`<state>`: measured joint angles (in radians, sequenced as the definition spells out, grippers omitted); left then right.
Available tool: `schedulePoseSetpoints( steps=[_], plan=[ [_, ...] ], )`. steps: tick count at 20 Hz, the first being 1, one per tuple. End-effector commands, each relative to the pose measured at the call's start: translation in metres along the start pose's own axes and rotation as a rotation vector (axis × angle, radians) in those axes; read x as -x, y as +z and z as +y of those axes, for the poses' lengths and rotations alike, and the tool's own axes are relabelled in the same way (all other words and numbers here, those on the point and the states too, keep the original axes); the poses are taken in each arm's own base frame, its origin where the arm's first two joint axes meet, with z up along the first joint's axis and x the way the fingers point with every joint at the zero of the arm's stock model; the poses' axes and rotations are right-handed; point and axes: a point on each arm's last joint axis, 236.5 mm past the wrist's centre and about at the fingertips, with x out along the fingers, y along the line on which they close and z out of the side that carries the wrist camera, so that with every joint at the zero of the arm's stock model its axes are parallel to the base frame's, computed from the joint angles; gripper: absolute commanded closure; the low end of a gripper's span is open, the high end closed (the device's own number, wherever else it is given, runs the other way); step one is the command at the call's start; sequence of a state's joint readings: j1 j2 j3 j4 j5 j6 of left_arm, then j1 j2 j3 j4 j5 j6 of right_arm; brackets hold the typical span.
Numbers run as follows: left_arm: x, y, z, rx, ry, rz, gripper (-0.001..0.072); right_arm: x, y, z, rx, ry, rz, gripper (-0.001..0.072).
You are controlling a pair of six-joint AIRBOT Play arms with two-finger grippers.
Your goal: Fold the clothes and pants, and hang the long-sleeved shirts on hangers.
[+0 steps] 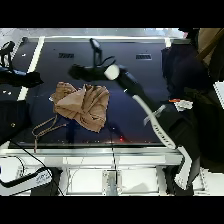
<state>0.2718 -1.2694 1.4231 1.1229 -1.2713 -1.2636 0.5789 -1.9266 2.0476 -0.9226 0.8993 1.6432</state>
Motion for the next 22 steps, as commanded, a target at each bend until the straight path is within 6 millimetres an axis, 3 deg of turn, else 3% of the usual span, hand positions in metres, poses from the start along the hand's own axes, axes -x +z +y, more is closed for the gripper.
schedulePoseSetpoints(
  steps=[1,3,4,5,6,10,13,20,21,22],
  plan=[
    [0.001,0.000,0.001,0.002,0.001,0.000,0.0682,0.082,-0.077,-0.128,-0.064,-0.334,0.440,0.0299],
    [0.001,0.000,0.001,0.002,0.000,0.000,0.0682,0.105,-0.110,-0.173,-0.100,-0.450,0.553,0.0296],
    [0.001,-0.001,0.000,0.002,0.000,0.001,0.0682,0.099,-0.120,-0.182,-0.126,-0.449,0.561,0.0281],
    [0.001,-0.002,0.000,0.003,-0.002,0.005,0.0682,0.086,-0.126,-0.185,-0.153,-0.423,0.536,0.0178],
    [0.001,-0.002,0.000,0.003,-0.002,0.008,0.0682,0.066,-0.129,-0.181,-0.191,-0.368,0.488,0.0126],
    [0.001,-0.006,-0.001,0.003,-0.008,0.024,0.0682,0.003,-0.120,-0.166,-0.368,-0.160,0.329,0.0126],
    [0.002,-0.012,-0.003,0.002,-0.015,0.047,0.0682,-0.023,-0.139,-0.167,-0.485,-0.090,0.361,0.0123],
    [0.002,-0.012,-0.003,0.003,-0.016,0.049,0.0682,-0.070,-0.169,-0.124,-0.495,0.005,0.386,0.0119],
    [0.002,-0.012,-0.003,0.003,-0.016,0.049,0.0682,-0.074,-0.171,-0.117,-0.495,0.014,0.387,0.0172],
    [0.002,-0.012,-0.003,0.002,-0.016,0.049,0.0681,-0.076,-0.171,-0.108,-0.503,0.036,0.381,0.0321]
  ],
)
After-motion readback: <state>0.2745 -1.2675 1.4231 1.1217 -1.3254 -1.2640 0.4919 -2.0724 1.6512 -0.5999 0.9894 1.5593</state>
